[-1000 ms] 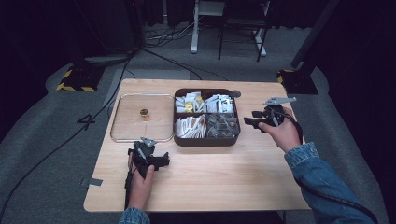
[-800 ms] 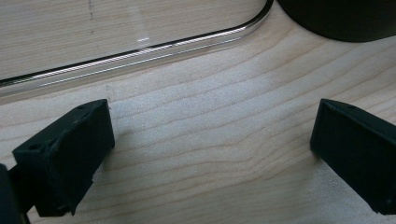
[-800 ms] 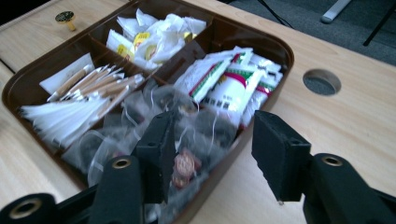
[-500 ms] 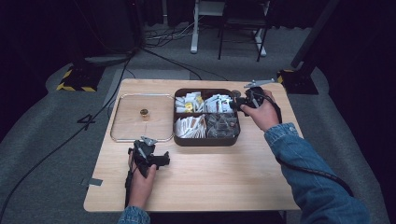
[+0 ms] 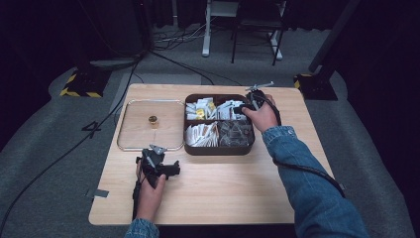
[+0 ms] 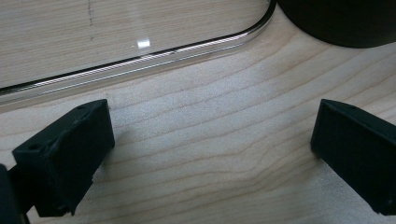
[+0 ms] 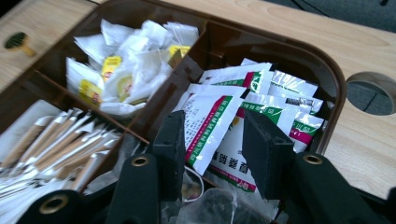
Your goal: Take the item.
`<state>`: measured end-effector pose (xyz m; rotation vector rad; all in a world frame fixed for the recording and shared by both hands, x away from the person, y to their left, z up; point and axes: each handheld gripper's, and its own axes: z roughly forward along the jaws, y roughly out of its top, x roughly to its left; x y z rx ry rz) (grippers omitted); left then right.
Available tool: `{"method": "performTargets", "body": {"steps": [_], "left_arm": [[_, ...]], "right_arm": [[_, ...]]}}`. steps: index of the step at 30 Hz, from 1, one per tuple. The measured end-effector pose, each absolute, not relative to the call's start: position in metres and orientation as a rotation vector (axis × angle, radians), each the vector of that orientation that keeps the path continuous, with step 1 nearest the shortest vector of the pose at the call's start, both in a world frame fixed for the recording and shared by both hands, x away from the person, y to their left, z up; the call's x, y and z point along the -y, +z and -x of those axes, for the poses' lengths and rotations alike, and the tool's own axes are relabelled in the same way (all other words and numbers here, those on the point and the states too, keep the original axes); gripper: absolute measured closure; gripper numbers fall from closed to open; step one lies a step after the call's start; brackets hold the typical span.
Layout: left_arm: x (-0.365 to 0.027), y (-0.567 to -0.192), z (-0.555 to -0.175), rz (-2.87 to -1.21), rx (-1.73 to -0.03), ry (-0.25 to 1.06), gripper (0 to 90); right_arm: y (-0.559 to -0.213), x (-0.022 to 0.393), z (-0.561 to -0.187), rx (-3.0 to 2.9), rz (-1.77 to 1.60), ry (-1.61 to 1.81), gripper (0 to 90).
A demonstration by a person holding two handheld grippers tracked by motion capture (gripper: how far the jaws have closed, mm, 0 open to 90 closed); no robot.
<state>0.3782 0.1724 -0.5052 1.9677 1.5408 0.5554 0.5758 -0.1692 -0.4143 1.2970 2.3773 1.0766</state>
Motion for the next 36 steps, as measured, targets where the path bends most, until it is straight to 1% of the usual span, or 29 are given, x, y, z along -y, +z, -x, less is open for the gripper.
{"method": "performTargets", "body": {"steps": [4,9,15,28,36], "left_arm": [[-0.172,-0.505,-0.378,-1.967,-1.541,0.556,0.0],[-0.172,-0.505,-0.379,-1.968,-1.541,0.556,0.0],[-0.173,-0.505,-0.379,-1.968,-1.540,0.556,0.0],[-0.173,-0.505,-0.379,-1.968,-1.540,0.556,0.0],[-0.173,-0.505,-0.379,-1.968,-1.540,0.556,0.0]], "right_arm": [[-0.422,0.163,-0.580,-2.395,-1.309,1.030,61.8],[-0.427,0.156,-0.584,-2.412,-1.323,0.985,65.7],[-0.435,0.156,-0.588,-2.420,-1.385,0.956,68.6],[-0.424,0.144,-0.586,-2.424,-1.367,1.057,68.5],[-0.430,0.134,-0.588,-2.435,-1.363,1.038,68.2]]}}
